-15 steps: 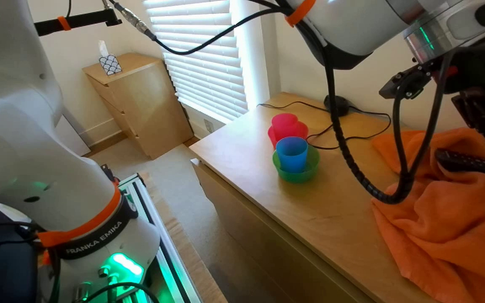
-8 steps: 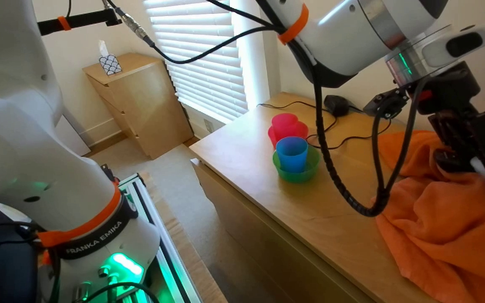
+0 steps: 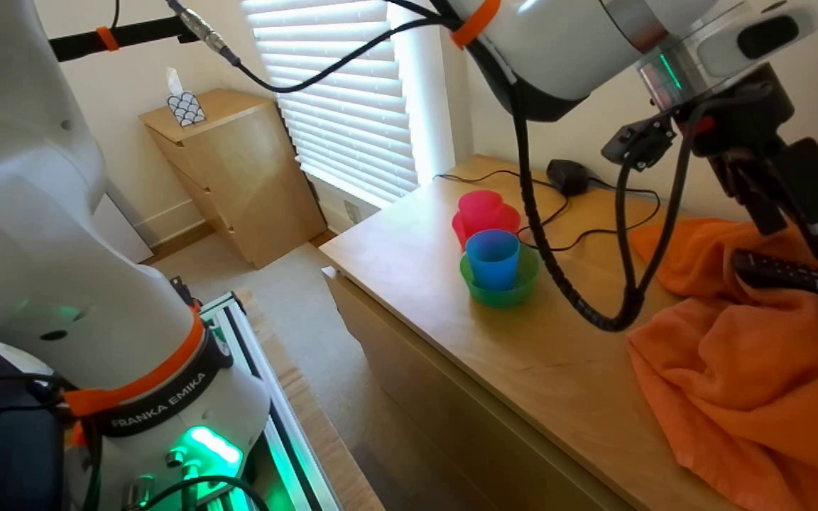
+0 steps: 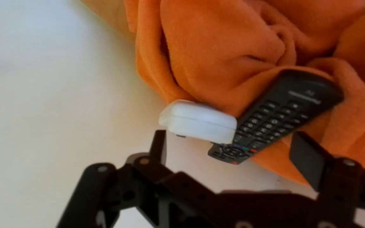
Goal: Remove the remote from the cup
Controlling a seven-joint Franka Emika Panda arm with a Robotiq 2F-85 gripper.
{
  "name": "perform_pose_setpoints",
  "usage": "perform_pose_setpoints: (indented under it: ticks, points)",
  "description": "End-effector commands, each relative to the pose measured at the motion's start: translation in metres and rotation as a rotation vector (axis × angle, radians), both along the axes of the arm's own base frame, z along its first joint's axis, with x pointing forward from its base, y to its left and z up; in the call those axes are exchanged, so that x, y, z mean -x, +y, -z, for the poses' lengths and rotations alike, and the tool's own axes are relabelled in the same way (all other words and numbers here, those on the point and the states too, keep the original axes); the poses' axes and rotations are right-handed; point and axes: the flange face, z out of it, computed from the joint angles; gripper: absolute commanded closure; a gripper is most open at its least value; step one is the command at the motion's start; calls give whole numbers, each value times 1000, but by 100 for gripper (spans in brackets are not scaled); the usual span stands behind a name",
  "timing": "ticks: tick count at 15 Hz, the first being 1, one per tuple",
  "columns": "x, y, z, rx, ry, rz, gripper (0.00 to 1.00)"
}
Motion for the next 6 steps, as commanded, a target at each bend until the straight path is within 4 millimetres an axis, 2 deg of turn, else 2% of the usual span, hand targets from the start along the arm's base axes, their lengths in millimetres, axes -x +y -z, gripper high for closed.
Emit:
perform_pose_setpoints:
  ticks: [1,3,5,6]
  points:
    - [20,18,-46,-80,-85,-34,0]
    - [36,34,-64,-172,-68,-102,0]
    - [58,57,-74,-218,-32,-190,0]
    - [24,36,-66,-157,-41,-118,0]
